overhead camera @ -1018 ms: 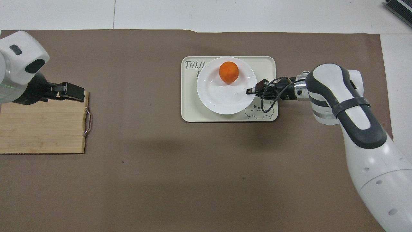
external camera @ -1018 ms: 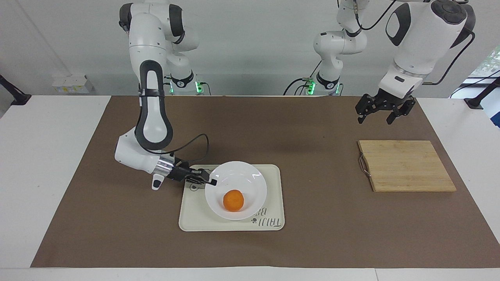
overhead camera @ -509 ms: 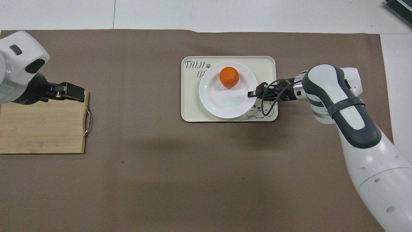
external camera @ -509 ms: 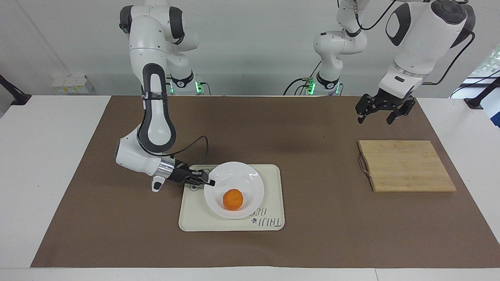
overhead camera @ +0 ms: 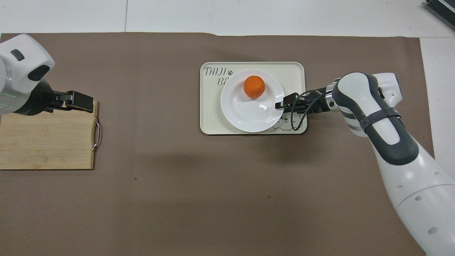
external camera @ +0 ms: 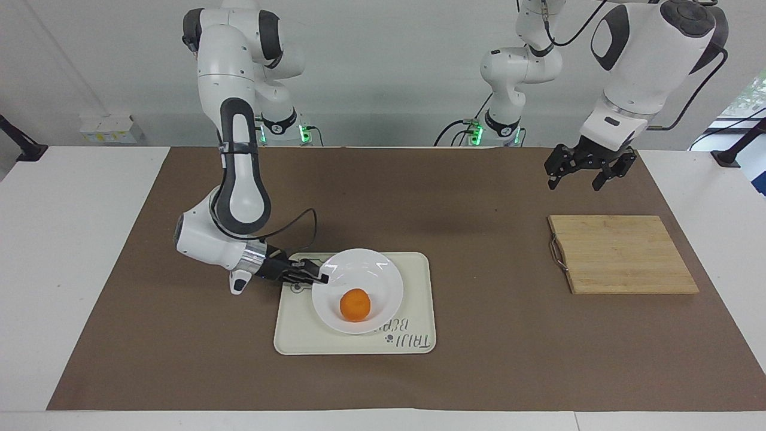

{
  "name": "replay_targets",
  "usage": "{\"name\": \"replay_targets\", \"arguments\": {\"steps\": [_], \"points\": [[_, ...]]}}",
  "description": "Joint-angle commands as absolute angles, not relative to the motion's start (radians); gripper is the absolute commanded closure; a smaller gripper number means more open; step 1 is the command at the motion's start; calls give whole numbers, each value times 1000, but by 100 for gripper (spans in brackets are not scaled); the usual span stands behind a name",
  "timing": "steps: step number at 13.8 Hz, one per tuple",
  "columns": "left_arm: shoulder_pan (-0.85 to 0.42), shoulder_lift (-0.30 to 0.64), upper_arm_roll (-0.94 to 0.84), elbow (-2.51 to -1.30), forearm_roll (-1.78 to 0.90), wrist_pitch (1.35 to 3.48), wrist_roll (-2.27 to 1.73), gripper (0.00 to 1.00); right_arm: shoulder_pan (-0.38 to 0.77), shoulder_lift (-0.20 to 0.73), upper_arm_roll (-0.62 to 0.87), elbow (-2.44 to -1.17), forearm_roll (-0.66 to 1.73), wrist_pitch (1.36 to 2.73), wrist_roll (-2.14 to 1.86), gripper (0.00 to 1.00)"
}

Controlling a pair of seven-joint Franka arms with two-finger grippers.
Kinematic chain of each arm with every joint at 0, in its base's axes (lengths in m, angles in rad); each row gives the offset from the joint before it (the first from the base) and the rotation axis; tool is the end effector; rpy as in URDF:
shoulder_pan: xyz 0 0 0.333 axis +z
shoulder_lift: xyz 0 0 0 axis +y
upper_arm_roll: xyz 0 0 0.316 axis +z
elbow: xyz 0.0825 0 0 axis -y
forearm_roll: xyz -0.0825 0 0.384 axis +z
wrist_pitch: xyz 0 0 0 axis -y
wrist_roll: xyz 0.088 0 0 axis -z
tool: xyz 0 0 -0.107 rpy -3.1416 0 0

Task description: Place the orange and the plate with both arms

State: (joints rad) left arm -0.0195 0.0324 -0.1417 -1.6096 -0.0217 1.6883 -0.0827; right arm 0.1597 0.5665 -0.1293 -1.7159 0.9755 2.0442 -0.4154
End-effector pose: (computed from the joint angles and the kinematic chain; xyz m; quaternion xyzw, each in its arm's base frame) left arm 0.5668 -0.0930 0.5985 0.9989 -0.0381 0.0215 0.0158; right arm 0.6573 0.0739 0.2602 -0.9273 0.0518 0.0276 0.3698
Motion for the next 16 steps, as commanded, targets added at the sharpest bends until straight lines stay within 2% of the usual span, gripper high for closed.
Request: {"name": "replay_targets", "arguments": {"steps": [1, 6, 9, 16], "points": [[-3, 8, -150, -1634, -32, 1684, -77, 0, 152, 534, -133, -1672, 817, 2059, -388, 0], [-3, 8, -150, -1634, -32, 1684, -77, 0, 155, 424, -147, -1641, 493, 2062, -255, 0], [-3, 8, -150, -1634, -32, 1684, -77, 0, 164, 323, -144, -1640, 251, 2034, -131, 0], [-3, 6, -150, -1634, -34, 1684, -77, 0, 114, 112, -164, -1638, 102, 1791, 95, 0]]}}
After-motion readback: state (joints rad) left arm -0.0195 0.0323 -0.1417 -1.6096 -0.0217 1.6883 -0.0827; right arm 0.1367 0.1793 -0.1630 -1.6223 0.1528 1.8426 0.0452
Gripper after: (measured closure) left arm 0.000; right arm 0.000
